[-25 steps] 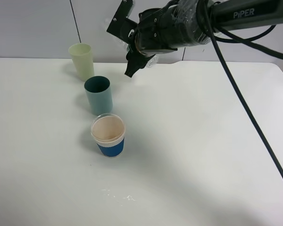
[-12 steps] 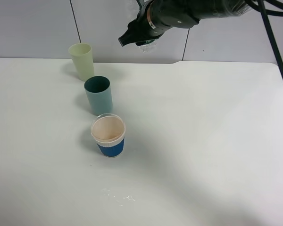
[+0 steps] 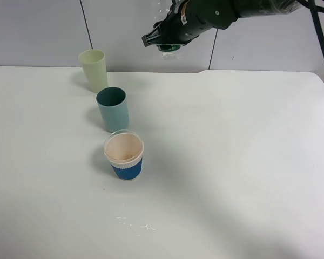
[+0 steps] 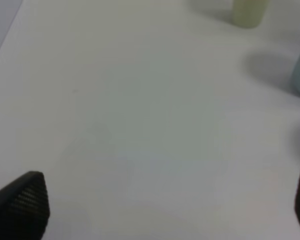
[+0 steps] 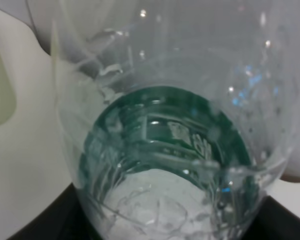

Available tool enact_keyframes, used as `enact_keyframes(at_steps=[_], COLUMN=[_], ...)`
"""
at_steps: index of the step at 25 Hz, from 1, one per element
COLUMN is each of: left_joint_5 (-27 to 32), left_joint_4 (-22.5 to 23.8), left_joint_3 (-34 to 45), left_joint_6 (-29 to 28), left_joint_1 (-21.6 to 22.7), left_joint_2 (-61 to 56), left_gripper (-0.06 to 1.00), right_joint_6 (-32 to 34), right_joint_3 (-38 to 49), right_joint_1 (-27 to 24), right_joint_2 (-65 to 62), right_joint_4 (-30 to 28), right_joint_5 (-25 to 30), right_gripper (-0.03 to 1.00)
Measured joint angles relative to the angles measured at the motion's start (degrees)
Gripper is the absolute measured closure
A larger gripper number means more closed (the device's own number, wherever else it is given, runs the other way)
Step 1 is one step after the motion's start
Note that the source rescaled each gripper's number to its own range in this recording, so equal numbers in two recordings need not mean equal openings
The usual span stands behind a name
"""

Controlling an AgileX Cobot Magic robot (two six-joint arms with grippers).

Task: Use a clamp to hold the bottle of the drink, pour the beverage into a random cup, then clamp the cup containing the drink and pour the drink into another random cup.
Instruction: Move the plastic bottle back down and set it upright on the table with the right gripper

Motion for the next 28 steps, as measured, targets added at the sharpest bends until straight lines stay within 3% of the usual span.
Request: enact_keyframes(at_steps=[7,23,28], left_joint_5=[0.00,0.00,0.00], left_joint_4=[0.00,0.00,0.00], left_joint_3=[0.00,0.00,0.00], left_joint_6=[0.00,0.00,0.00], left_joint_1=[0.00,0.00,0.00], left_joint_2=[0.00,0.00,0.00], left_gripper=[-0.06,-0.06,-0.06], right_joint_6=[-13.15,-15.29,-21.33], right_joint_3=[9.79,32.41,38.87], right_joint_1=[-3.15,-7.79,-9.61], right_joint_2=[-0.69,-0.73,-0.75], right_joint_4=[13.39,14.72,18.71], right_joint_5=[-16.52,-46.15,-52.14], right_gripper=[0.97,0.97,0.97])
